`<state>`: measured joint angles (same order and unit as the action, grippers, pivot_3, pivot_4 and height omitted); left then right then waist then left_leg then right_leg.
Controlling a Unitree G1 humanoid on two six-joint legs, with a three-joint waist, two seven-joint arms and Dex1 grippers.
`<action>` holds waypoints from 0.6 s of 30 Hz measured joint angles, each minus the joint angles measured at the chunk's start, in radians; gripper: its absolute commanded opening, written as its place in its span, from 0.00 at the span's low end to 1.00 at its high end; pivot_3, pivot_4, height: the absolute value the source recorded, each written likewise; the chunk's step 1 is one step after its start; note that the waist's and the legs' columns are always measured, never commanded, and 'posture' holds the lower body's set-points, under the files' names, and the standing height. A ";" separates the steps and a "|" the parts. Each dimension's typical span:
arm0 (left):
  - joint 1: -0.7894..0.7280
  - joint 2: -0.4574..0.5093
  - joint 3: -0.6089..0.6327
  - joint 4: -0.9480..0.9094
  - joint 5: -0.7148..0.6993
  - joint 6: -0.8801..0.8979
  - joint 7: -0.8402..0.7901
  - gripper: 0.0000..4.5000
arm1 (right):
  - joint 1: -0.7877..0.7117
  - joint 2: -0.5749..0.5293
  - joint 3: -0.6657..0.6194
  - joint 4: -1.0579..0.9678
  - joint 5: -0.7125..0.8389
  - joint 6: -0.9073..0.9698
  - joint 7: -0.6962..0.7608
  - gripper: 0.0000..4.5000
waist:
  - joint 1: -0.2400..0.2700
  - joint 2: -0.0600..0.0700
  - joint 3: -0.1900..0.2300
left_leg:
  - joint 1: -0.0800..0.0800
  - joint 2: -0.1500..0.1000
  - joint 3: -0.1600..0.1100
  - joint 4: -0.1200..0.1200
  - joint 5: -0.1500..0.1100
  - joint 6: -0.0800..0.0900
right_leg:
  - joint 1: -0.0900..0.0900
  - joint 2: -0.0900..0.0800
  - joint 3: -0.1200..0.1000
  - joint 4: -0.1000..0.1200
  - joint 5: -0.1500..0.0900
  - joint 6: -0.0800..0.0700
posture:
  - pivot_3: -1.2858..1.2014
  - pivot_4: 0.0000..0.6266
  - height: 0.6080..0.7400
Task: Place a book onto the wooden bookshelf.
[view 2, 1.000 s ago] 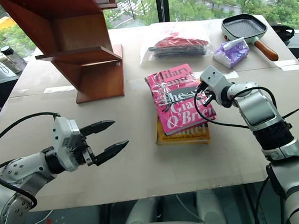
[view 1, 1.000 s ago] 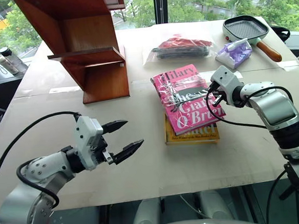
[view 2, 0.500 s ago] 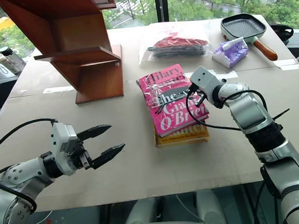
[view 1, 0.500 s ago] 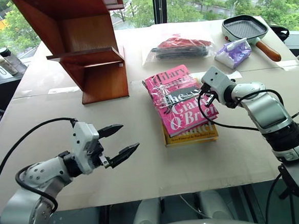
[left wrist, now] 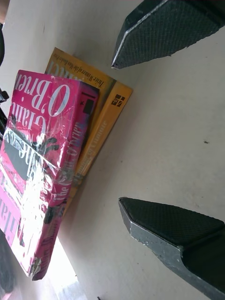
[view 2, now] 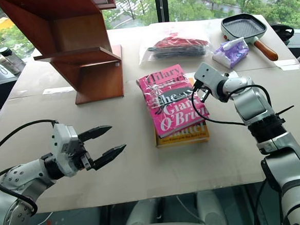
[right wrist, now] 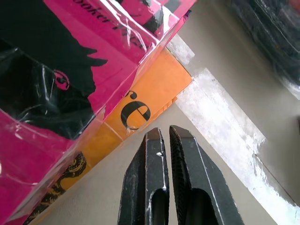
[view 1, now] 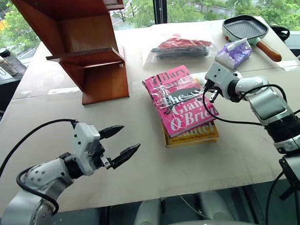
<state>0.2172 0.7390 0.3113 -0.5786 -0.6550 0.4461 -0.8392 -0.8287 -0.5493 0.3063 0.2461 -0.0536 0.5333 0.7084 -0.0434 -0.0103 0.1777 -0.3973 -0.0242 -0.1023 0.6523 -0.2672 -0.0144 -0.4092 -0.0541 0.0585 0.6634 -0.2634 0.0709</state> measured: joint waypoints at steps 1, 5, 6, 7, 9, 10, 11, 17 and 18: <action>-0.003 0.000 0.000 -0.003 -0.003 0.006 0.006 1.00 | -0.006 0.010 0.000 0.012 -0.001 -0.015 0.006 0.02 | 0.000 0.000 0.000 | 0.000 0.000 0.000 0.000 0.000 0.000 | 0.000 0.000 0.000 0.000 0.000 0.000 | 0.52 0.24 1.00; -0.007 0.000 0.000 -0.005 -0.007 0.023 0.019 1.00 | -0.022 0.031 0.002 0.058 -0.016 -0.063 0.018 0.02 | 0.000 0.000 0.000 | 0.000 0.000 0.000 0.000 0.000 0.000 | 0.000 0.000 0.000 0.000 0.000 0.000 | 0.52 0.24 1.00; -0.008 0.000 0.000 -0.006 -0.008 0.028 0.019 1.00 | -0.029 0.041 0.004 0.077 -0.021 -0.079 0.023 0.02 | 0.000 0.000 0.000 | 0.000 0.000 0.000 0.000 0.000 0.000 | 0.000 0.000 0.000 0.000 0.000 0.000 | 0.52 0.24 1.00; -0.009 0.000 0.000 -0.008 -0.010 0.028 0.020 1.00 | -0.033 0.049 0.008 0.092 -0.024 -0.091 0.028 0.02 | -0.001 0.000 0.000 | 0.000 0.000 0.000 0.000 0.001 -0.001 | 0.000 0.000 0.000 0.000 0.000 0.000 | 0.52 0.24 1.00; -0.008 0.000 0.000 -0.012 -0.011 0.029 0.022 1.00 | -0.036 0.057 0.009 0.104 -0.028 -0.106 0.030 0.02 | 0.000 0.000 0.000 | 0.000 0.000 0.000 0.000 0.001 -0.002 | 0.000 0.000 0.000 0.000 0.000 0.000 | 0.52 0.24 1.00; -0.008 0.000 0.000 -0.012 -0.011 0.029 0.026 1.00 | -0.042 0.066 0.011 0.118 -0.034 -0.118 0.033 0.02 | -0.001 0.000 0.000 | 0.000 0.000 0.000 0.000 0.001 -0.002 | 0.000 0.000 0.000 0.000 0.000 0.000 | 0.52 0.24 1.00; -0.008 0.000 0.000 -0.012 -0.011 0.029 0.027 1.00 | -0.045 0.069 0.013 0.124 -0.039 -0.128 0.038 0.02 | -0.001 0.000 0.000 | 0.000 0.000 0.000 0.000 0.001 -0.002 | 0.000 0.000 0.000 0.000 0.000 0.000 | 0.52 0.24 1.00; 0.007 -0.001 0.000 -0.012 -0.011 0.028 0.028 1.00 | -0.047 0.092 0.013 0.125 -0.046 -0.168 0.073 0.02 | 0.000 0.000 0.000 | 0.000 0.000 0.000 0.000 0.001 -0.003 | 0.000 0.000 0.001 0.001 0.000 0.000 | 0.52 0.24 1.00; 0.011 -0.001 0.000 -0.013 -0.011 0.028 0.029 1.00 | -0.047 0.095 0.013 0.125 -0.047 -0.168 0.075 0.02 | 0.000 0.000 0.000 | 0.000 0.000 0.000 0.000 0.001 -0.003 | 0.000 0.000 0.001 0.001 0.000 0.000 | 0.52 0.24 1.00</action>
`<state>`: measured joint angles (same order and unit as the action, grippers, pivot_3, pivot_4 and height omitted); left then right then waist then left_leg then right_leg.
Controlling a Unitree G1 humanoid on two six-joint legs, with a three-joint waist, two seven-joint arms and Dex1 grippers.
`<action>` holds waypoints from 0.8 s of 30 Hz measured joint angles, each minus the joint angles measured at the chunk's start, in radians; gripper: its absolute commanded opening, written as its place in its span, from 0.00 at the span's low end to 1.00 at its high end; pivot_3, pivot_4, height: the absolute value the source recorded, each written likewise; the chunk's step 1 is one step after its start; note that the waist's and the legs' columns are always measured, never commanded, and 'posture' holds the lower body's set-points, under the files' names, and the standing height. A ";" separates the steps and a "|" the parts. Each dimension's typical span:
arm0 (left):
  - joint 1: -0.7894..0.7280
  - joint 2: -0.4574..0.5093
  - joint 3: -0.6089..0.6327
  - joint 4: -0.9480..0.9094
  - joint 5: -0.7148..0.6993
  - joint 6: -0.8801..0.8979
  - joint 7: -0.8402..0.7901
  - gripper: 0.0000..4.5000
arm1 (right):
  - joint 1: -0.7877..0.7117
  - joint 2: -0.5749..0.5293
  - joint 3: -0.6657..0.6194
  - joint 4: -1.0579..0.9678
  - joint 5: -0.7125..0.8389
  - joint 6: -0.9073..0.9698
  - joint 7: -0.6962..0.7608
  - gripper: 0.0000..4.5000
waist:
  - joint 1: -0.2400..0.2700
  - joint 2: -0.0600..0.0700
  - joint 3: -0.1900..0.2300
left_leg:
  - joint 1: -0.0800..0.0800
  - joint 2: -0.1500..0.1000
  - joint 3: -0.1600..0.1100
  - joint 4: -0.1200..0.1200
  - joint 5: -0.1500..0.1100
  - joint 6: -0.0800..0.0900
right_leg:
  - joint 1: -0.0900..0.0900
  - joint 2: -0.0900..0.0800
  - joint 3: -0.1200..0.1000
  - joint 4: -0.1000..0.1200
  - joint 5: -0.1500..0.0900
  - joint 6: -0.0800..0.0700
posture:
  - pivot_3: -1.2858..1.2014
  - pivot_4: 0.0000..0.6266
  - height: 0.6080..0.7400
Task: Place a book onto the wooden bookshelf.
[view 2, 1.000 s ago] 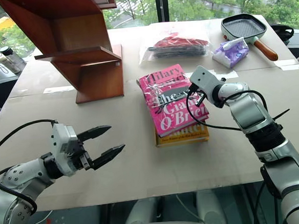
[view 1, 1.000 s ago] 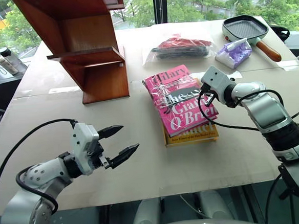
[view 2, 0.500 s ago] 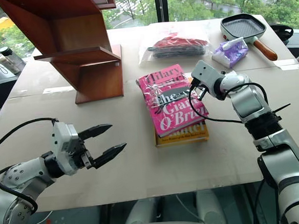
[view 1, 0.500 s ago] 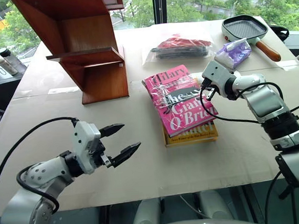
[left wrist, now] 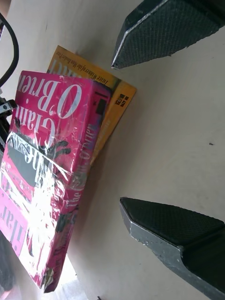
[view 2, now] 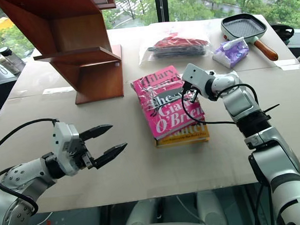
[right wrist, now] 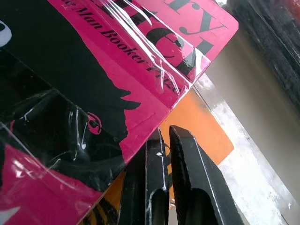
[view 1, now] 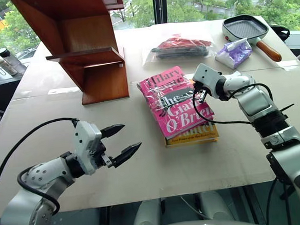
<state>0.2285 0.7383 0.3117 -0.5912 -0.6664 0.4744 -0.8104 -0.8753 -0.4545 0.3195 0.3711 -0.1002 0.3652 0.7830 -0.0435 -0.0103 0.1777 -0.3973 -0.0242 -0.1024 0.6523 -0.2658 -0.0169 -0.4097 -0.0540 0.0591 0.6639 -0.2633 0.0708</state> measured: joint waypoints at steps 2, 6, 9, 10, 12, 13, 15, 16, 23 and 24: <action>0.004 0.000 0.000 -0.001 0.000 0.000 0.001 1.00 | 0.001 0.003 0.000 0.000 -0.001 -0.002 0.004 0.02 | 0.000 0.000 0.000 | 0.000 0.000 0.000 0.000 0.000 0.000 | 0.000 0.000 0.000 0.000 0.000 0.000 | 0.52 0.24 1.00; -0.015 -0.008 0.002 -0.016 -0.012 0.037 0.055 1.00 | 0.037 -0.015 -0.038 -0.031 0.025 -0.020 0.004 0.02 | 0.005 0.000 0.000 | 0.000 0.000 -0.001 0.000 0.000 0.000 | 0.000 0.000 0.000 0.000 0.000 0.000 | 0.52 0.24 1.00; -0.070 -0.020 0.012 -0.012 -0.065 0.099 0.111 1.00 | 0.108 -0.099 -0.113 -0.084 0.069 -0.031 0.036 0.16 | 0.019 0.000 0.000 | -0.002 0.000 -0.002 0.001 0.000 0.000 | 0.000 -0.001 -0.002 0.000 0.000 0.000 | 0.52 0.24 1.00; -0.094 -0.020 0.018 -0.005 -0.087 0.129 0.130 1.00 | 0.153 -0.146 -0.160 -0.111 0.090 -0.040 0.049 0.28 | 0.028 0.000 0.000 | -0.002 0.000 -0.002 0.001 0.000 0.001 | 0.000 -0.001 -0.003 0.000 0.000 0.000 | 0.52 0.24 1.00; -0.131 -0.017 0.027 0.014 -0.124 0.186 0.159 1.00 | 0.247 -0.220 -0.249 -0.175 0.145 -0.053 0.090 0.43 | 0.032 0.000 0.000 | -0.002 0.000 -0.002 0.001 -0.002 0.003 | 0.000 -0.001 -0.002 -0.001 0.000 0.000 | 0.52 0.24 1.00; -0.136 -0.013 0.032 0.017 -0.127 0.205 0.168 1.00 | 0.281 -0.239 -0.276 -0.204 0.171 -0.062 0.112 0.54 | 0.030 0.000 0.000 | -0.002 0.000 -0.002 0.001 -0.002 0.003 | 0.001 -0.001 -0.003 0.000 0.000 0.000 | 0.52 0.24 1.00; -0.190 -0.009 0.028 0.053 -0.190 0.295 0.205 1.00 | 0.453 -0.283 -0.415 -0.356 0.319 -0.053 0.203 0.74 | 0.029 0.000 0.000 | -0.002 0.001 -0.002 0.000 -0.002 0.004 | 0.001 0.000 -0.002 0.000 0.000 0.000 | 0.52 0.24 1.00; -0.203 -0.008 0.034 0.071 -0.216 0.333 0.222 1.00 | 0.522 -0.286 -0.473 -0.429 0.396 -0.038 0.239 0.81 | 0.026 0.000 0.000 | -0.001 0.001 -0.003 0.000 -0.002 0.004 | 0.001 0.001 -0.003 0.000 0.000 0.000 | 0.52 0.24 1.00; -0.434 -0.102 0.080 0.426 -0.658 0.671 0.502 1.00 | 0.921 -0.360 -0.801 -0.939 0.837 0.150 0.322 0.99 | 0.007 -0.003 -0.002 | 0.009 0.000 -0.006 0.004 -0.002 0.005 | 0.009 0.001 -0.001 0.008 0.000 0.001 | 0.52 0.24 1.00; -0.466 -0.113 0.082 0.498 -0.715 0.705 0.565 1.00 | 0.960 -0.359 -0.810 -0.984 0.860 0.162 0.317 0.99 | 0.006 -0.005 -0.001 | 0.015 0.000 -0.006 0.005 -0.003 0.005 | 0.014 0.002 -0.001 0.008 0.000 0.001 | 0.52 0.24 1.00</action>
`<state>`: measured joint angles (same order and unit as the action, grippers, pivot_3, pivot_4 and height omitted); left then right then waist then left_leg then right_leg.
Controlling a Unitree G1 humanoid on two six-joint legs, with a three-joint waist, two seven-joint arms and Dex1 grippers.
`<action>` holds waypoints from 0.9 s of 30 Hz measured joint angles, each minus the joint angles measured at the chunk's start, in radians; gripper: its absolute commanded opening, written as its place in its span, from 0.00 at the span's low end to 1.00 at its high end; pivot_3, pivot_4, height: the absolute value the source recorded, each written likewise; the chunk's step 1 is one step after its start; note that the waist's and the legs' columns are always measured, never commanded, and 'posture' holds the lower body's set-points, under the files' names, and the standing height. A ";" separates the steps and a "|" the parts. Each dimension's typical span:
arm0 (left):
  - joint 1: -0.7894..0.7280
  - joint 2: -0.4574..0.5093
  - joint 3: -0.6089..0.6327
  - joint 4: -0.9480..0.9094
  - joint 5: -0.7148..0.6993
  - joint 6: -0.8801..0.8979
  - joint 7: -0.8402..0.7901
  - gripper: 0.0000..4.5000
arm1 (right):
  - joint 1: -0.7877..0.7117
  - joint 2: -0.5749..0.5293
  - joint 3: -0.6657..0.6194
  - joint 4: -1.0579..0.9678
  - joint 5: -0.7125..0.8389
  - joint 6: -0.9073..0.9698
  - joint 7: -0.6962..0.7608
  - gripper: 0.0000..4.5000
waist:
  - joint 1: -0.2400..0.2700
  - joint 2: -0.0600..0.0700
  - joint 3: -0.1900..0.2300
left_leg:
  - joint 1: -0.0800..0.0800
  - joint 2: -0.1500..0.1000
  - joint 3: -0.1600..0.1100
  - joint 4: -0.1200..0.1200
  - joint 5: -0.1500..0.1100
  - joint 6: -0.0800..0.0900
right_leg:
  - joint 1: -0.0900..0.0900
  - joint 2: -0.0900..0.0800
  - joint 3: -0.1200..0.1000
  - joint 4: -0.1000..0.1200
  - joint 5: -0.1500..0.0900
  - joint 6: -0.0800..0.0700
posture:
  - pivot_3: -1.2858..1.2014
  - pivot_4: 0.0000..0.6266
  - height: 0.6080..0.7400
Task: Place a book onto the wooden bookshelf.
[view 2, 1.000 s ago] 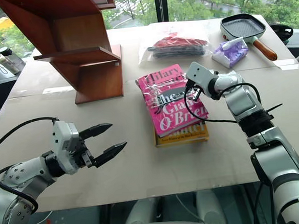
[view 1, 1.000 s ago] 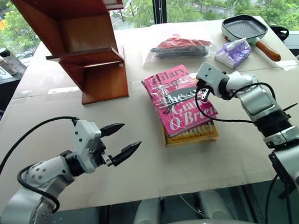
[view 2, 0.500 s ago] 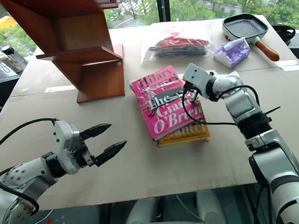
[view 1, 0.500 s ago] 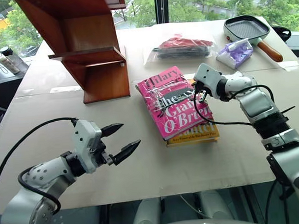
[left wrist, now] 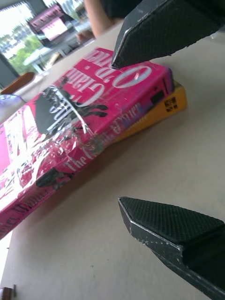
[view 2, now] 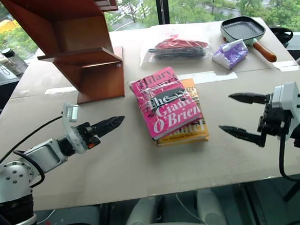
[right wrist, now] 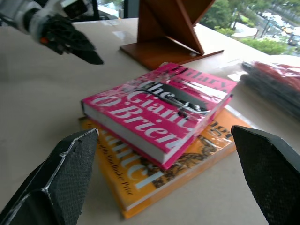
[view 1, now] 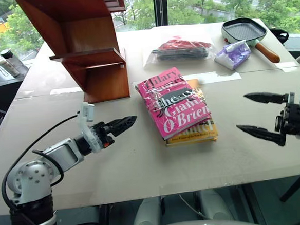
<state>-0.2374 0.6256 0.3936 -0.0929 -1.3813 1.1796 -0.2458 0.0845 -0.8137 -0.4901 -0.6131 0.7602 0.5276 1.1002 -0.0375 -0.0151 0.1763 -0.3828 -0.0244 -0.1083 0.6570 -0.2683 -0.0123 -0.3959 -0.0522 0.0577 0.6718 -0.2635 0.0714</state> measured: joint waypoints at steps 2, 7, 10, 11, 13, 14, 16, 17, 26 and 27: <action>-0.041 -0.026 0.000 0.081 -0.068 0.030 0.082 1.00 | 0.035 0.004 -0.015 -0.041 0.012 0.000 -0.020 0.99 | -0.001 0.000 0.000 | 0.005 -0.001 0.000 0.000 0.000 0.000 | 0.006 0.000 0.001 0.000 0.000 0.000 | 0.52 0.24 1.00; -0.175 -0.133 -0.012 0.328 -0.216 0.070 0.302 1.00 | 0.068 0.034 -0.036 -0.148 0.007 -0.034 -0.102 0.99 | 0.005 -0.002 -0.001 | 0.004 -0.002 -0.002 0.007 0.000 0.000 | 0.008 0.000 -0.002 0.000 0.000 0.000 | 0.52 0.24 1.00; -0.273 -0.229 -0.010 0.479 -0.231 0.049 0.366 1.00 | 0.070 0.035 -0.037 -0.175 -0.008 -0.055 -0.149 0.99 | 0.018 -0.002 -0.001 | 0.002 -0.004 -0.004 0.009 0.000 -0.001 | 0.008 -0.001 -0.003 0.000 0.000 0.000 | 0.52 0.24 1.00; -0.293 -0.242 -0.010 0.505 -0.226 0.045 0.369 1.00 | 0.072 0.035 -0.036 -0.176 -0.010 -0.056 -0.153 0.99 | 0.023 -0.003 -0.001 | 0.002 -0.005 -0.004 0.009 0.000 -0.001 | 0.008 -0.001 -0.004 0.000 0.000 0.000 | 0.52 0.24 1.00; -0.350 -0.278 -0.010 0.577 -0.183 0.025 0.350 1.00 | 0.092 0.031 -0.038 -0.185 -0.012 -0.057 -0.169 0.99 | 0.033 -0.002 -0.002 | 0.002 -0.006 -0.004 0.009 0.000 -0.001 | 0.009 -0.002 -0.006 0.000 0.000 0.000 | 0.52 0.24 1.00; -0.373 -0.293 -0.010 0.604 -0.157 0.010 0.333 1.00 | 0.099 0.028 -0.038 -0.191 -0.012 -0.055 -0.171 0.99 | 0.039 -0.001 -0.002 | 0.002 -0.006 -0.005 0.009 0.000 -0.001 | 0.010 -0.002 -0.006 0.000 0.000 0.000 | 0.52 0.24 1.00; -0.426 -0.325 -0.012 0.678 -0.088 -0.020 0.277 1.00 | 0.119 0.018 -0.042 -0.203 -0.005 -0.052 -0.178 0.99 | 0.050 -0.001 -0.003 | 0.003 -0.006 -0.005 0.010 0.000 -0.001 | 0.012 -0.002 -0.007 -0.001 0.000 0.000 | 0.52 0.24 1.00; -0.436 -0.330 -0.012 0.692 -0.074 -0.026 0.263 1.00 | 0.122 0.016 -0.043 -0.205 -0.004 -0.052 -0.179 0.99 | 0.052 0.000 -0.003 | 0.003 -0.006 -0.006 0.010 0.000 -0.001 | 0.013 -0.002 -0.008 -0.002 0.000 0.000 | 0.52 0.24 1.00; -0.550 -0.403 -0.052 0.837 0.161 0.005 0.021 0.26 | 0.156 -0.028 -0.078 -0.238 0.017 -0.033 -0.210 1.00 | 0.051 0.002 -0.005 | 0.003 -0.007 -0.012 0.010 0.000 -0.001 | 0.019 -0.002 -0.013 -0.009 0.000 0.001 | 0.52 0.24 1.00; -0.555 -0.407 -0.052 0.846 0.174 0.011 0.002 0.17 | 0.157 -0.030 -0.078 -0.238 0.017 -0.031 -0.212 1.00 | 0.050 0.002 -0.005 | 0.003 -0.007 -0.012 0.010 0.000 -0.001 | 0.019 -0.002 -0.013 -0.009 0.000 0.001 | 0.52 0.24 1.00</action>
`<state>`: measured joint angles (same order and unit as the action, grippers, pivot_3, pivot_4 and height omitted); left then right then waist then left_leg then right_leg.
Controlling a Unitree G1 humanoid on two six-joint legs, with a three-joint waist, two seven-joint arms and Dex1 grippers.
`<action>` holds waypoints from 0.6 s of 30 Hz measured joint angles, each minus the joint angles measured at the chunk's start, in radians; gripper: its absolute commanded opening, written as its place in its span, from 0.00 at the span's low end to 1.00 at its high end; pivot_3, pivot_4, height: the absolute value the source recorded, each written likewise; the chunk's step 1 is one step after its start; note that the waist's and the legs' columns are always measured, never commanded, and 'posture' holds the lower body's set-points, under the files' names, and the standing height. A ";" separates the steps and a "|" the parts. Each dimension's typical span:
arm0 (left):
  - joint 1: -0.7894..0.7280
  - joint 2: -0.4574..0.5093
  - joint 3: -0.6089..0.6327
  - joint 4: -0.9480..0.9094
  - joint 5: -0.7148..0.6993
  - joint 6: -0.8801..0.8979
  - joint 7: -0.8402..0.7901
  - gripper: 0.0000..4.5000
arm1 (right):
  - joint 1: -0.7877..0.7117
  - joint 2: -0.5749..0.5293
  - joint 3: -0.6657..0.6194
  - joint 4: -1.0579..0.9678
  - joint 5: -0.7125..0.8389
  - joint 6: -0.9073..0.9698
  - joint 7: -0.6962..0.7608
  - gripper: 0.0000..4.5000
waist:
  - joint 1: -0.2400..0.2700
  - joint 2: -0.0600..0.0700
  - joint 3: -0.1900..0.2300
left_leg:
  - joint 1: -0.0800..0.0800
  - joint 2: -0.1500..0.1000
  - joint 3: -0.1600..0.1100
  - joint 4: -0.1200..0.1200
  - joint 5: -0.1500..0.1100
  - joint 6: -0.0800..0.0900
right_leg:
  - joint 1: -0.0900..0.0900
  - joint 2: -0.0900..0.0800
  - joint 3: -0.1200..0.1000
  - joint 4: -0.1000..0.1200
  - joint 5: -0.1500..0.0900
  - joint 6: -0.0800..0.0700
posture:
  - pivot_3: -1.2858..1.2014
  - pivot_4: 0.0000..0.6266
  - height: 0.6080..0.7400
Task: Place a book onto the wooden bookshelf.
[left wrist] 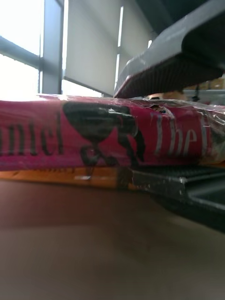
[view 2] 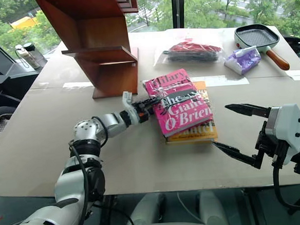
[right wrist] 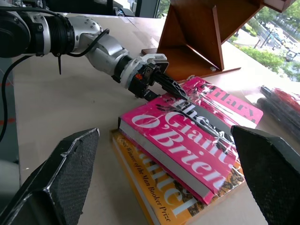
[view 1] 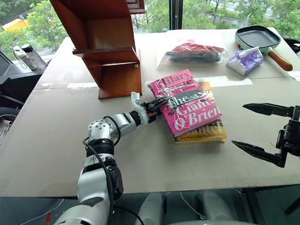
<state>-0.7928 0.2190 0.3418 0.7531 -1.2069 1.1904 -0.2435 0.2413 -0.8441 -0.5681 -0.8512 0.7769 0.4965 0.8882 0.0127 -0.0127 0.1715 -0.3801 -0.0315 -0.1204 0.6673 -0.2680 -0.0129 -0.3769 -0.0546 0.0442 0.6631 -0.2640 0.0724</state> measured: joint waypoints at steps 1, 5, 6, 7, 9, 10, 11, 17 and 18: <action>-0.010 -0.008 -0.001 0.011 0.024 0.004 -0.027 0.13 | 0.002 -0.004 0.000 0.000 0.000 0.003 -0.003 1.00 | 0.000 0.000 0.000 | 0.000 0.000 0.000 0.000 0.000 0.000 | 0.000 0.000 0.000 0.000 0.000 0.000 | 0.52 0.24 1.00; -0.033 -0.011 0.006 0.041 0.087 0.012 -0.084 0.13 | 0.010 -0.010 0.001 -0.003 0.002 0.004 -0.007 1.00 | -0.001 0.000 0.000 | 0.000 0.000 0.000 0.000 0.000 0.000 | 0.000 0.000 0.000 0.000 0.000 0.000 | 0.52 0.24 1.00; -0.037 -0.010 0.013 0.044 0.097 0.015 -0.093 0.13 | 0.012 -0.010 0.002 -0.003 0.003 0.004 -0.008 1.00 | -0.001 0.000 0.000 | 0.000 0.000 -0.001 0.000 0.000 0.000 | 0.000 0.000 0.000 0.000 0.000 0.000 | 0.52 0.24 1.00; -0.037 -0.009 0.021 0.043 0.106 0.020 -0.100 0.13 | 0.014 -0.011 0.003 -0.004 0.003 0.004 -0.010 1.00 | -0.001 0.000 0.000 | 0.000 0.000 0.000 0.000 0.000 0.000 | 0.000 0.000 0.000 0.000 0.000 0.000 | 0.52 0.24 1.00; -0.030 -0.007 0.028 0.026 0.114 0.027 -0.104 0.13 | 0.014 -0.011 0.004 -0.004 0.003 0.004 -0.010 1.00 | -0.003 0.000 0.000 | 0.000 0.000 0.000 -0.001 0.000 0.000 | 0.000 0.000 0.000 0.000 0.000 0.000 | 0.52 0.24 1.00; -0.004 -0.003 0.043 -0.024 0.114 0.039 -0.107 0.13 | 0.008 -0.011 0.007 -0.003 0.005 0.004 -0.013 1.00 | -0.006 -0.001 0.001 | -0.001 0.001 0.000 -0.001 0.000 0.000 | -0.001 0.000 0.000 0.000 0.000 0.000 | 0.52 0.24 1.00; 0.013 0.004 0.047 -0.059 0.114 0.045 -0.107 0.13 | 0.004 -0.011 0.009 -0.002 0.005 0.003 -0.015 1.00 | -0.011 -0.001 0.001 | -0.001 0.001 0.000 -0.001 0.000 0.000 | -0.002 0.000 0.000 0.000 0.000 0.000 | 0.52 0.24 1.00; 0.061 0.123 0.042 -0.477 0.094 0.075 -0.140 0.13 | -0.062 0.020 0.023 0.044 0.039 -0.002 -0.044 1.00 | -0.027 -0.007 0.005 | -0.004 0.002 -0.001 -0.002 0.002 -0.005 | -0.005 -0.001 0.000 -0.001 0.000 0.000 | 0.52 0.24 1.00; 0.058 0.165 0.012 -0.565 0.105 0.063 -0.177 0.13 | -0.076 0.025 0.024 0.059 0.049 -0.002 -0.044 1.00 | -0.026 -0.007 0.005 | -0.004 0.002 -0.001 -0.002 0.002 -0.005 | -0.005 -0.001 0.000 -0.001 0.000 0.000 | 0.52 0.24 1.00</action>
<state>-0.7351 0.3838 0.3534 0.1882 -1.1023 1.2538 -0.4205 0.1656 -0.8189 -0.5442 -0.7923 0.8263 0.4947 0.8441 -0.0135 -0.0195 0.1768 -0.3846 -0.0294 -0.1210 0.6651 -0.2658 -0.0176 -0.3821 -0.0554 0.0445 0.6622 -0.2638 0.0721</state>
